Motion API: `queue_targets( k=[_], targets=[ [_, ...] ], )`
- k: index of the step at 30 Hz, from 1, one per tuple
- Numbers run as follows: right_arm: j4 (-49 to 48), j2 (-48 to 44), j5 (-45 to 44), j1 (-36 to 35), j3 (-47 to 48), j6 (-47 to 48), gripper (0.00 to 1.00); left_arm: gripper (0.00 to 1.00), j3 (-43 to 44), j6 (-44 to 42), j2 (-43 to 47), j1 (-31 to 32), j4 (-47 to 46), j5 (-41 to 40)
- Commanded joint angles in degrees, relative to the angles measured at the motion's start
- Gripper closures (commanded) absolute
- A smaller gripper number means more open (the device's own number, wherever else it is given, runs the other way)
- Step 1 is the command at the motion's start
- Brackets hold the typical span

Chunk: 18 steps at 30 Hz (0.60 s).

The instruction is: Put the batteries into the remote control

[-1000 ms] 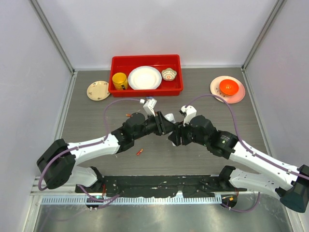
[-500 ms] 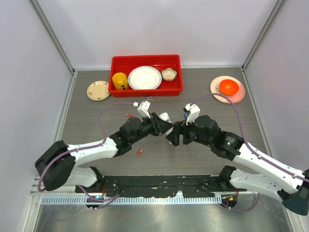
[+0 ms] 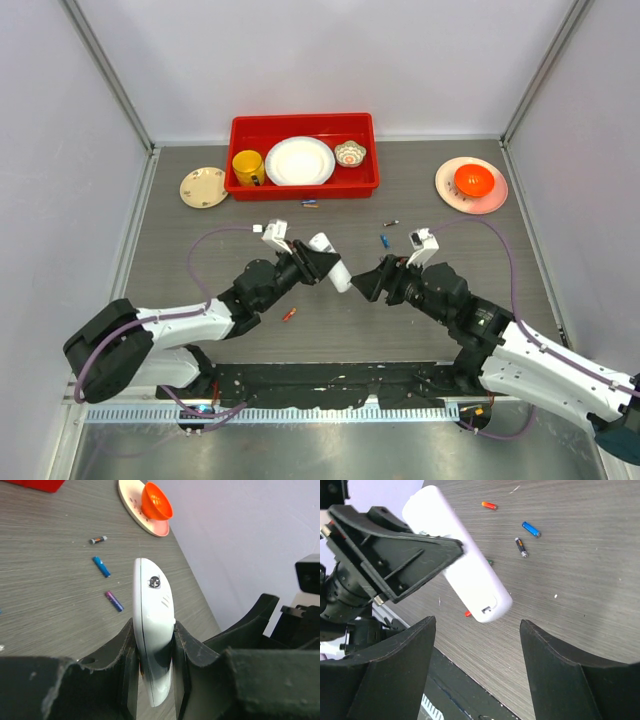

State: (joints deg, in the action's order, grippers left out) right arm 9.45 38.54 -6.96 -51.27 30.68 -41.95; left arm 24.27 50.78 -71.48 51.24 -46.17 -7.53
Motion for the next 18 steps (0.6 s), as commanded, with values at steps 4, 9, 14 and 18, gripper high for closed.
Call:
queue_targets(
  k=[4,9,14,18],
  targets=[
    [-11.0,-3.1,-7.0,-0.2,-6.6,-9.0,0.28,1.0,-0.9,-3.7,1.7,-0.1,-2.3,-5.1],
    [-9.8,-2.3,-8.5,-0.2,-5.7,-6.4,0.25,1.0,-1.5,-1.2,1.5,-0.2,-2.6,-9.2],
    [-11.6,-2.9,-8.6,-0.2,-7.3,-6.7,0.24,1.0,-7.8,-0.6,-2.9,-0.4,-19.4,-10.5],
    [-15.7,-4.4,-6.8,-0.2,-10.2,-7.4,0.22,1.0,-9.8,4.5,-10.3,-3.4,-35.0,-3.5]
  ],
)
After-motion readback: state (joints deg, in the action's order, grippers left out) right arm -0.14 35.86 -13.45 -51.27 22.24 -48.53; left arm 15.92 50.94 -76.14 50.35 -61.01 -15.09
